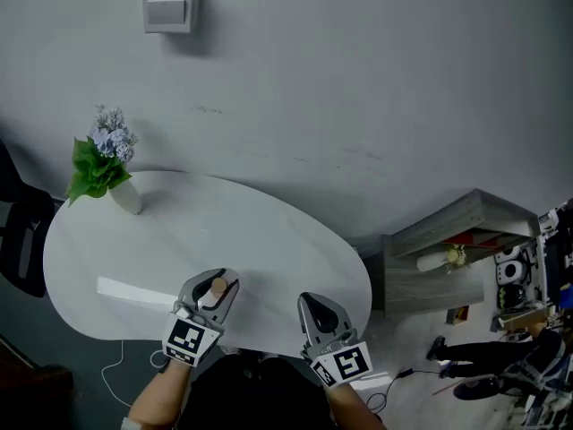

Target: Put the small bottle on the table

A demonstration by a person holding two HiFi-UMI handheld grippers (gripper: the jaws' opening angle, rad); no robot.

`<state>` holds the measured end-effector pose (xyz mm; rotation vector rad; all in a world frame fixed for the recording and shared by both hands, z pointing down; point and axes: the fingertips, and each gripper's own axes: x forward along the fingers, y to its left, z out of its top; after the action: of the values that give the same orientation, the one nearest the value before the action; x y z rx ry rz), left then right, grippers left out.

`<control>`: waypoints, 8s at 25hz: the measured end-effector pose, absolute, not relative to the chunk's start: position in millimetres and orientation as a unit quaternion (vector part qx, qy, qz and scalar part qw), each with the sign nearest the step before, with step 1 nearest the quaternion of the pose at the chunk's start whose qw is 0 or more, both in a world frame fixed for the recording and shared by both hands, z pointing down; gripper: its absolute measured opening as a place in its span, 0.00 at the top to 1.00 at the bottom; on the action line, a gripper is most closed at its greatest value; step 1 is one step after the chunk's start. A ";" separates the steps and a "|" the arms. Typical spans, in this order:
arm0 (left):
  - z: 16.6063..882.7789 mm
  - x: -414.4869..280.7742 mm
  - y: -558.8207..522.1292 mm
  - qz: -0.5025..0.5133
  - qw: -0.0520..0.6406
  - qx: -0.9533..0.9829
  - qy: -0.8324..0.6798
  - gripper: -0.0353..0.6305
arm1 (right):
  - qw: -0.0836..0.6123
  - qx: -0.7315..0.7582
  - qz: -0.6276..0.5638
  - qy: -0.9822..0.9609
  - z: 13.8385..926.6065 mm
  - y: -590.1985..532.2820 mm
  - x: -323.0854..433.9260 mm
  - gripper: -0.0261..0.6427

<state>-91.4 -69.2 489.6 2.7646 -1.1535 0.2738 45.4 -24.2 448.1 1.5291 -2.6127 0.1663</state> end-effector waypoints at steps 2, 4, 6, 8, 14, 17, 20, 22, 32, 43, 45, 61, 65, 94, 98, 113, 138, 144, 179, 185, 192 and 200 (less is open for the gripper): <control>489.5 -87.9 -74.7 0.090 0.069 0.918 -0.380 0.77 | 0.053 0.510 0.057 -0.857 447.8 -29.6 50.2 0.95; 488.7 -82.2 -79.2 0.090 0.067 0.919 -0.379 0.77 | 0.049 0.514 0.055 -0.855 446.2 -34.1 57.9 0.95; 487.3 -75.1 -82.4 0.092 0.062 0.919 -0.378 0.77 | 0.043 0.517 0.054 -0.853 446.1 -37.3 67.6 0.95; 485.4 -68.2 -84.7 0.095 0.057 0.919 -0.378 0.77 | 0.040 0.516 0.053 -0.854 446.9 -41.1 76.5 0.95; 479.6 -54.8 -82.7 0.099 0.056 0.914 -0.390 0.77 | 0.034 0.504 0.046 -0.862 439.5 -51.8 94.1 0.95; 482.6 -53.8 -84.3 0.102 0.058 0.911 -0.396 0.77 | 0.034 0.498 0.040 -0.866 436.8 -56.2 95.4 0.95; 489.8 -54.4 -81.6 0.107 0.066 0.908 -0.401 0.77 | 0.034 0.495 0.044 -0.867 439.7 -54.7 96.7 0.95; 493.2 -55.0 -81.8 0.109 0.068 0.906 -0.403 0.77 | 0.036 0.494 0.048 -0.868 443.5 -54.3 96.8 0.95; 510.2 -53.1 -93.9 0.122 0.072 0.902 -0.407 0.77 | 0.047 0.494 0.057 -0.866 454.8 -47.7 101.8 0.95; 542.7 -45.8 -113.0 0.133 0.080 0.901 -0.406 0.77 | 0.052 0.497 0.063 -0.864 463.5 -47.9 99.1 0.95; 551.0 -45.4 -118.7 0.137 0.082 0.900 -0.406 0.77 | 0.053 0.497 0.062 -0.864 465.0 -48.5 98.2 0.95; 606.3 -24.5 -159.7 0.160 0.090 0.902 -0.391 0.77 | 0.073 0.518 0.074 -0.849 484.8 -54.9 110.2 0.95; 617.5 -21.0 -165.5 0.164 0.094 0.902 -0.388 0.77 | 0.078 0.519 0.075 -0.848 488.1 -58.8 108.3 0.95; 646.9 -2.7 -175.9 0.185 0.075 0.903 -0.381 0.77 | 0.095 0.523 0.086 -0.843 502.0 -67.5 116.7 0.95; 646.8 -3.3 -176.0 0.184 0.076 0.902 -0.384 0.77 | 0.093 0.522 0.087 -0.843 501.4 -66.9 117.8 0.95; 646.9 -3.2 -177.3 0.185 0.077 0.891 -0.406 0.77 | 0.088 0.531 0.093 -0.837 505.8 -55.7 135.7 0.95; 622.3 -2.0 -175.0 0.188 0.056 0.888 -0.415 0.60 | 0.063 0.518 0.082 -0.849 495.8 -56.2 146.8 0.95; 607.5 -5.1 -170.5 0.183 0.050 0.889 -0.417 0.60 | 0.057 0.513 0.081 -0.853 493.6 -52.4 143.6 0.95; 475.8 -84.2 -183.0 0.133 0.029 0.884 -0.448 0.93 | 0.035 0.493 0.041 -0.868 447.7 -94.9 87.5 0.95; 434.1 -101.5 -178.2 0.090 0.014 0.885 -0.457 0.94 | 0.039 0.500 0.028 -0.864 434.3 -102.2 91.3 0.95; 378.7 -128.2 -154.6 0.035 -0.028 0.873 -0.486 0.94 | 0.039 0.518 0.024 -0.854 426.1 -103.0 109.0 0.95; 348.4 -162.0 -114.4 -0.004 -0.029 0.857 -0.514 0.94 | 0.042 0.532 0.021 -0.845 418.3 -98.6 131.2 0.95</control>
<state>-162.0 -114.4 348.4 2.7434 -1.6455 -0.0113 131.2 -98.6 418.3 1.6284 -2.5867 0.0631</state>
